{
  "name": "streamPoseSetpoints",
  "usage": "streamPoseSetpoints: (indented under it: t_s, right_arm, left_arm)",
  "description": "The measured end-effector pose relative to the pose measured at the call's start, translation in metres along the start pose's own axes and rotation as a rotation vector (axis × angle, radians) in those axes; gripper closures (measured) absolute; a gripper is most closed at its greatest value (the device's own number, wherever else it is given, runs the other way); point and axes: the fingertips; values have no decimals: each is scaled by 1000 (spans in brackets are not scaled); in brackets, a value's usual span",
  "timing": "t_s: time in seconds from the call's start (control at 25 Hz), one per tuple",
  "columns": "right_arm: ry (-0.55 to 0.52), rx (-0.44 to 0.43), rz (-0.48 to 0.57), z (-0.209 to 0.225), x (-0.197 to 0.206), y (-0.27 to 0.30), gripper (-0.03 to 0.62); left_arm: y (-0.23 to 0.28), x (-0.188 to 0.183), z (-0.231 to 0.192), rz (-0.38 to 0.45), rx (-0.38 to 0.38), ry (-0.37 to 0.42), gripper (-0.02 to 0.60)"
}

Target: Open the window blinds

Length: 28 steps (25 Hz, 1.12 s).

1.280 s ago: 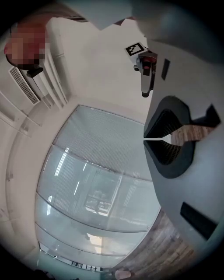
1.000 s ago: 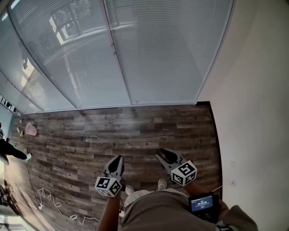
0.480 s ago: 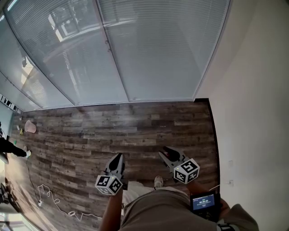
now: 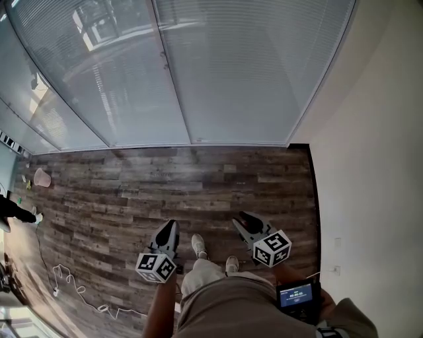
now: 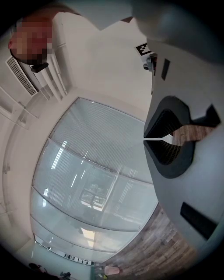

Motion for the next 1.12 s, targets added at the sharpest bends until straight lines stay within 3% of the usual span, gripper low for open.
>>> streamPoseSetpoints:
  t_s: [0.56, 1.12]
  right_arm:
    - [-20, 46, -15, -23, -46, 140, 477]
    - [-6, 95, 18, -36, -52, 231, 477]
  left_arm:
    - [49, -72, -126, -16, 58, 13, 549]
    - [76, -89, -212, -66, 108, 31, 549]
Point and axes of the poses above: the fingertips, and each gripper's own axes: y forward along the fingers, z to its right, x out of its underside, and after that the axes turned 6 degrees about x, right-handed
